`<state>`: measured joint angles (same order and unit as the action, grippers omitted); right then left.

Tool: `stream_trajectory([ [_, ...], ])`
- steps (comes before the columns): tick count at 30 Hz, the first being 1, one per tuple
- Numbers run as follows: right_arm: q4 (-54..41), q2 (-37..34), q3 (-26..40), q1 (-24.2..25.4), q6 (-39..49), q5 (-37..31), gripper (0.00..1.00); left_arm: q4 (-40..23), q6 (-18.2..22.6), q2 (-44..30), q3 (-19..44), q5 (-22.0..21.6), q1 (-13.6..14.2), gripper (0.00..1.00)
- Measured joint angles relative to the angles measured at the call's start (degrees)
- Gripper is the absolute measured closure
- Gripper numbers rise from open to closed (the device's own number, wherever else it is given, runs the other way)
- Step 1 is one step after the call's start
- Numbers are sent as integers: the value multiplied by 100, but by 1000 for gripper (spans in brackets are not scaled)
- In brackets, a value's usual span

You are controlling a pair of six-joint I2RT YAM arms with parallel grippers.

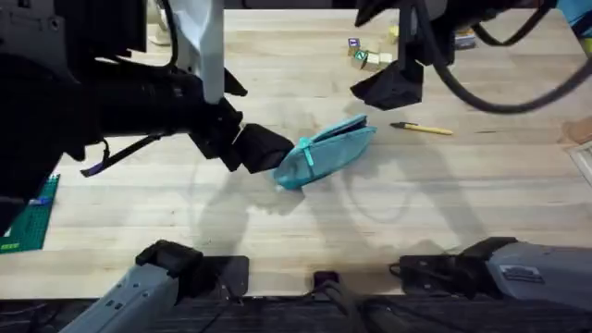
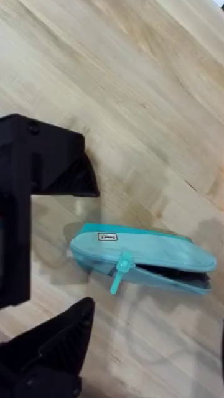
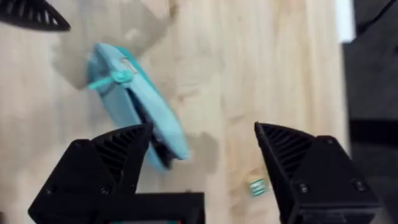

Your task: Unzip the bag, pick up the pens from the table one at a time and place them inside, then zip the bag closed.

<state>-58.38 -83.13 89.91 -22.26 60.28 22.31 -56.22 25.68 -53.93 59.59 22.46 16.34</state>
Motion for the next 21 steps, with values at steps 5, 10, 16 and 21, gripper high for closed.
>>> stream_trajectory([
  [5,-28,0,4,0,836,2,5,-56,-1,0,0,0,0,8],
  [10,-338,0,4,-2,1125,-2,5,-79,1,0,0,2,0,7],
  [16,-698,-31,4,-2,1262,-45,165,-86,0,0,0,1,0,7],
  [21,-901,-140,4,-2,1265,-2,879,-86,1,0,0,0,0,7],
])
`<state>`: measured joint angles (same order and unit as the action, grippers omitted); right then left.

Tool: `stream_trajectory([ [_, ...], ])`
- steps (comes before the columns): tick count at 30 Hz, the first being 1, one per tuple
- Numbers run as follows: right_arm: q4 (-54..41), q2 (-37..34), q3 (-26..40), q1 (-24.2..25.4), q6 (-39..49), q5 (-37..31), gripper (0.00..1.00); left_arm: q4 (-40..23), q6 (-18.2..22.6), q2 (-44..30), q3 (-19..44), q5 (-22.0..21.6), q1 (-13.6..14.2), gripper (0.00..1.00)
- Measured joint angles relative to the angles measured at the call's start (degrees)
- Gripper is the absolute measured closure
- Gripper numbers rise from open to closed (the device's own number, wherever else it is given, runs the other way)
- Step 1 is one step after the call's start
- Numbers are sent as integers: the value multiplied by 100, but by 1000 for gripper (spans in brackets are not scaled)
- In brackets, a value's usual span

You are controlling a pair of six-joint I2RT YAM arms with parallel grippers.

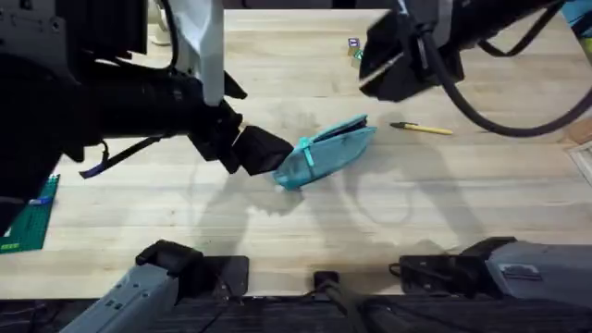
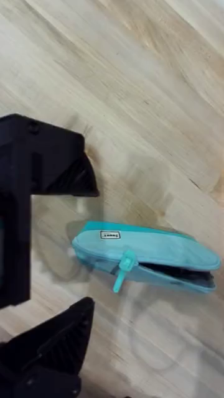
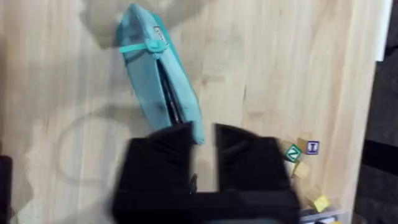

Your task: Unzip the bag, pick up the pens from the table one at a time and place them inside, then zip the bag closed.

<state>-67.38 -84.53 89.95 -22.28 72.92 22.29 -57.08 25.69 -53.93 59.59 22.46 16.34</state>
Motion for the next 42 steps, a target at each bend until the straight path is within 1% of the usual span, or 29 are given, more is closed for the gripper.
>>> stream_trajectory([
  [1,-38,-23,0,0,-4,4,941,0,0,0,0,1,0,7],
  [3,-117,-74,0,2,0,4,964,0,0,0,0,0,0,7],
  [13,-196,-428,0,2,96,301,968,-4,0,0,0,0,0,7],
  [22,-609,-963,2,2,756,632,968,-11,0,-1,0,0,0,7],
  [33,-598,-1900,2,2,1098,739,968,-11,0,0,0,0,0,7],
  [42,-501,-2225,2,2,1156,741,968,-11,0,0,0,0,0,7],
])
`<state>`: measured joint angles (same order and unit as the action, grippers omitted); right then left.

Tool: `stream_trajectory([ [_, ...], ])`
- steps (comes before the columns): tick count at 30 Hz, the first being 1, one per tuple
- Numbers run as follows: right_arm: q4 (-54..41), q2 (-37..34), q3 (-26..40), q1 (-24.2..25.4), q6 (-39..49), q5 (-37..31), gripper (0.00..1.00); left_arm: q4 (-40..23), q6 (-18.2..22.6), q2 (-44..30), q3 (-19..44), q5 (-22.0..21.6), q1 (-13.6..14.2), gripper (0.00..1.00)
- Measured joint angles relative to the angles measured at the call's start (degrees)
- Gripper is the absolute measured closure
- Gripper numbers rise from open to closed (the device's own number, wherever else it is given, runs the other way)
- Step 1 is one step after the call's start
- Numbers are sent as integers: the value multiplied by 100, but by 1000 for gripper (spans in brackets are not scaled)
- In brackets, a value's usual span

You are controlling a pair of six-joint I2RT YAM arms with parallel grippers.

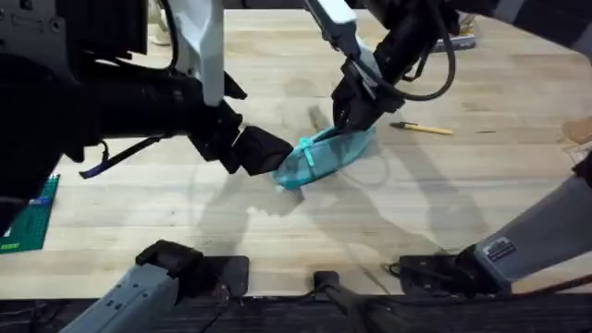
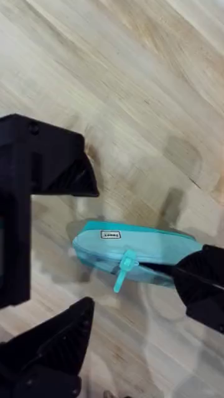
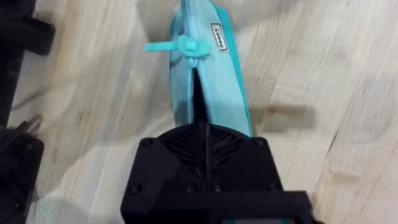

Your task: Unzip the bag, pick up the pens from the table one at a time and place them inside, then zip the bag closed.

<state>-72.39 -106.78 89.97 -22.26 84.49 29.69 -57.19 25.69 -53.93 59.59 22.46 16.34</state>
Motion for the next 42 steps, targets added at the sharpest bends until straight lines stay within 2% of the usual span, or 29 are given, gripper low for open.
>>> stream_trajectory([
  [8,91,-147,5,-2,0,26,968,0,0,0,0,0,0,7],
  [19,231,-980,31,-7,0,235,970,-2,0,0,0,-112,0,7],
  [26,215,-996,31,-9,-2,280,964,-2,0,0,0,-130,0,8],
  [27,211,-996,31,-8,-12,291,879,-1,0,0,0,-129,0,8],
  [30,220,-996,31,-13,-2,295,437,0,0,0,0,-132,0,8],
  [33,220,-994,31,-11,9,291,47,-2,0,0,0,-131,0,7],
  [35,218,-995,31,-11,15,289,8,-2,0,0,0,-132,0,7],
  [42,218,-996,31,-11,15,289,5,-2,0,0,0,-130,0,7],
])
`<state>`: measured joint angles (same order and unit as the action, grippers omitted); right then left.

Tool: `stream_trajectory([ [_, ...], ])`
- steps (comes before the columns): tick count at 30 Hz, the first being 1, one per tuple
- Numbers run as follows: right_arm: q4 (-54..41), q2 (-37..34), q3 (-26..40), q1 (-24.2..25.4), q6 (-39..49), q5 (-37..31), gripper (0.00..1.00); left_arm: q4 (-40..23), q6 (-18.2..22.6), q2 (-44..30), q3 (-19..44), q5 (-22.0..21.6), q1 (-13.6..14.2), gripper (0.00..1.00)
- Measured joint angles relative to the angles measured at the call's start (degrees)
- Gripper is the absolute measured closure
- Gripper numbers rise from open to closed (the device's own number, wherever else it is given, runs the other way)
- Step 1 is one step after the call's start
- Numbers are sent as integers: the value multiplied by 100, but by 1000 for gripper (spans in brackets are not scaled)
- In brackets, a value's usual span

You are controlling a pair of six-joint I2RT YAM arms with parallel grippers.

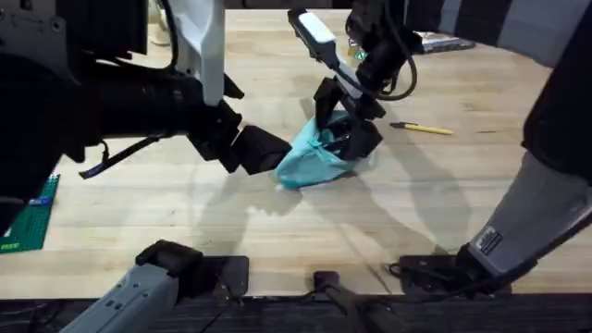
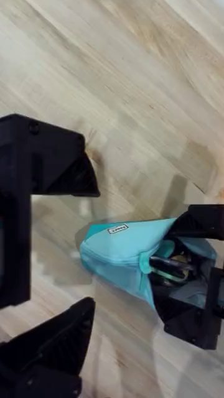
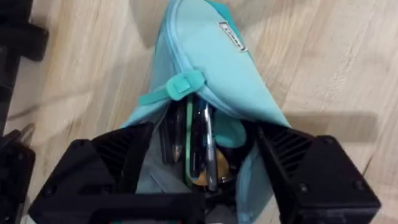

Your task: Unzip the bag, pick up the pens from the table one at a time and place them inside, then zip the bag closed.

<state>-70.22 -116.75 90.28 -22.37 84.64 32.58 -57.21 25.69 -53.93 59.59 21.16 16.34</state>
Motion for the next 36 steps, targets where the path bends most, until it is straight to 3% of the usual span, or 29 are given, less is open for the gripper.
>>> stream_trajectory([
  [16,-180,112,0,7,0,-13,4,0,-2,0,0,-1,0,7],
  [26,-428,1228,0,179,0,-9,4,0,0,0,0,-1,0,7],
  [36,-441,2226,0,845,-5,4,5,0,0,0,0,-1,0,7],
])
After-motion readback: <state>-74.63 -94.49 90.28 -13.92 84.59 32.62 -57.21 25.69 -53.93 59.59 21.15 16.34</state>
